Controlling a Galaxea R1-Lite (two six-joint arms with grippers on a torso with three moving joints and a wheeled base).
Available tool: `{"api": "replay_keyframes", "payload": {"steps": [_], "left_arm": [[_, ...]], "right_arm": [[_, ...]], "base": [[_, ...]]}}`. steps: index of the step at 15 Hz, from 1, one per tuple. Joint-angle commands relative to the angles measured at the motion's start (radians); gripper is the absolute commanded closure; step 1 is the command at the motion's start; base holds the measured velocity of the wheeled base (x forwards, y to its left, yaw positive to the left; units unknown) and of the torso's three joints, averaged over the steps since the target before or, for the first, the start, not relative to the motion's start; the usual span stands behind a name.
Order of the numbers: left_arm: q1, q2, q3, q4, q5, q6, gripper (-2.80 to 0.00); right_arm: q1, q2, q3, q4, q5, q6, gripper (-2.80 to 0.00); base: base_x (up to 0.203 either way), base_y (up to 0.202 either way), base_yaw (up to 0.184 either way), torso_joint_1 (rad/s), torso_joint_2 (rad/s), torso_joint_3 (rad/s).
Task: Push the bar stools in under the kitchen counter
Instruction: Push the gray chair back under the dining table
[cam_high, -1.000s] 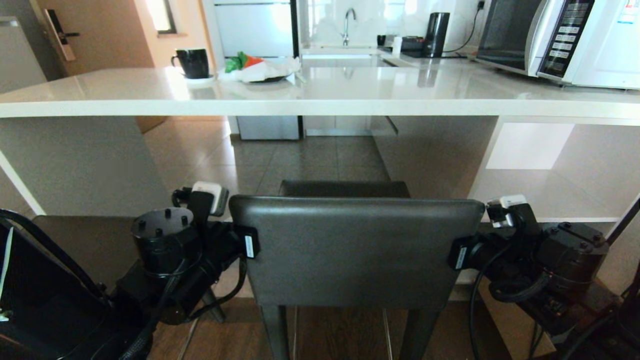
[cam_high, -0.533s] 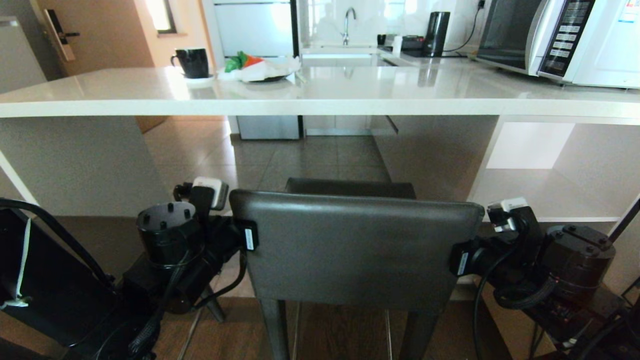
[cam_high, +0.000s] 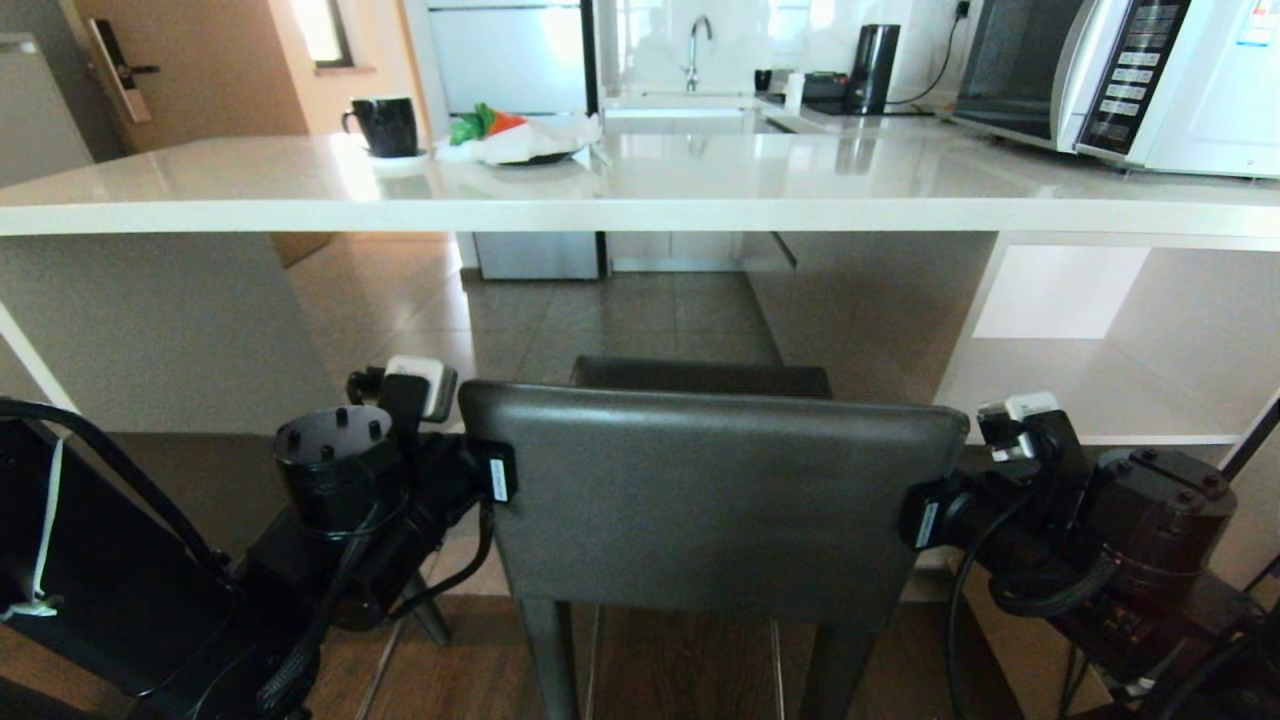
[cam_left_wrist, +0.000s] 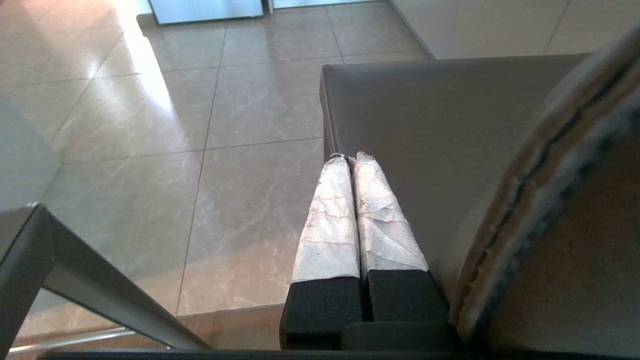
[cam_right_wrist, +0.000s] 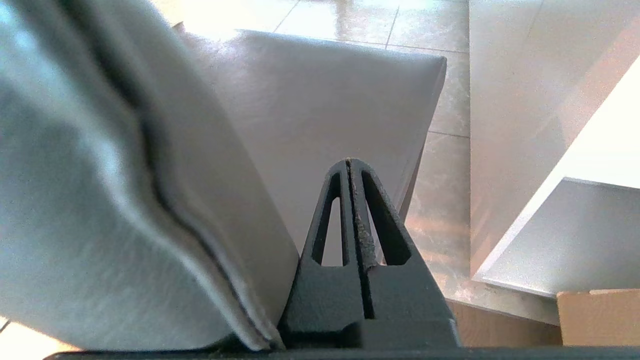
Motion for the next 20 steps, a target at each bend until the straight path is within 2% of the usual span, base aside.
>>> {"api": "replay_keyframes", "payload": {"steps": [1,20], "left_arm": [[-0.001,-0.003,0.003,-0.006,0.002,0.0,0.0],[-0.003,-0.004,0.002,-0.008,0.0,0.005,0.0]], "right_arm": [[0.001,-0.007,0.001,-0.011,-0.001,0.0,0.0],[0.001,-0.008,0.018,-0.011,-0.003,0.0,0.0]], "base": [[0.085,0.0,-0.001,-0.003,0.0,0.002],[0.189,0.0,0.001,0.003,0.0,0.003]]}}
